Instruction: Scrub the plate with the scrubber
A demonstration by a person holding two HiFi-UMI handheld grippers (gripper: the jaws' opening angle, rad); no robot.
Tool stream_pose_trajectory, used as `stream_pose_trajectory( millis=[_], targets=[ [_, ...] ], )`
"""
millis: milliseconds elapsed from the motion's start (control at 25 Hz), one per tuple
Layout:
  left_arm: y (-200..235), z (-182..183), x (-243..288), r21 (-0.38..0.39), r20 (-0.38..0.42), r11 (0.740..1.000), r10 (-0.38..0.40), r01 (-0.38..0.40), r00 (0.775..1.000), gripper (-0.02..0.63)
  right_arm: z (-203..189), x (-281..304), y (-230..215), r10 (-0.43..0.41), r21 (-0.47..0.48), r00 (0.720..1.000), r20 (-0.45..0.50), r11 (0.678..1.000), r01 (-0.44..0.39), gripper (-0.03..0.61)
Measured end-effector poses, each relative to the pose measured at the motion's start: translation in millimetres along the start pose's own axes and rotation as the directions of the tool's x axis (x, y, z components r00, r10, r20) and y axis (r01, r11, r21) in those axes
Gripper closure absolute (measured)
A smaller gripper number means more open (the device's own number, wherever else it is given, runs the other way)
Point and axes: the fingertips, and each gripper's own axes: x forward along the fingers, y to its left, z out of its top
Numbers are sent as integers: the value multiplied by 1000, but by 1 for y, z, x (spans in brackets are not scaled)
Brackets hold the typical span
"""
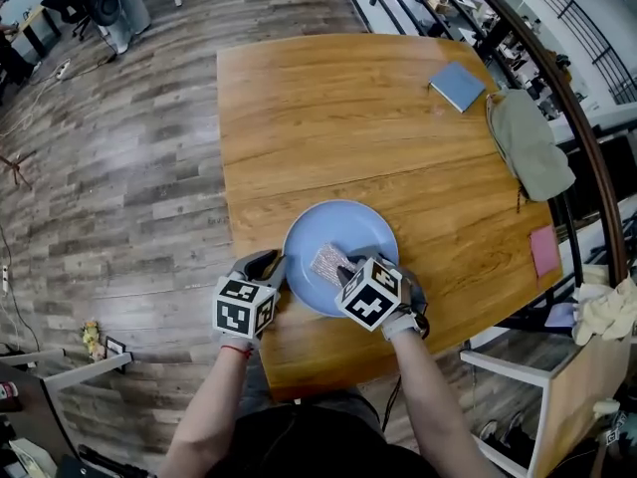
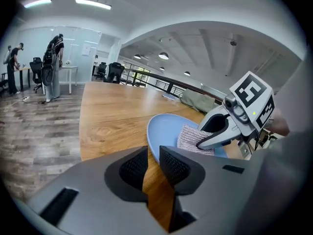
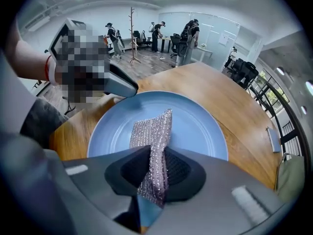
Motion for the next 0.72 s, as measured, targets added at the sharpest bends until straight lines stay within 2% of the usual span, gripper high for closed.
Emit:
stream_pose_trajectory(
  millis=[200,360,440,720],
  targets=[
    [-6,-4,9,10,-56,999,-50,50,997,550,11,11,7,31,-59,999,-10,998,-31,499],
    [-7,-4,9,-39,-78,995,-89,86,993,557,19,19,6,49,-91,999,-18,995,-50,497],
    [-8,-4,9,-33,-86,995,-102,99,991,557,23,22,3,53,-83,999,-7,995,-53,495],
    [-7,-4,10,-26,-119,994,-112,110,986,557,36,30,-22,5,-98,1000,-8,995,-6,495]
  ],
)
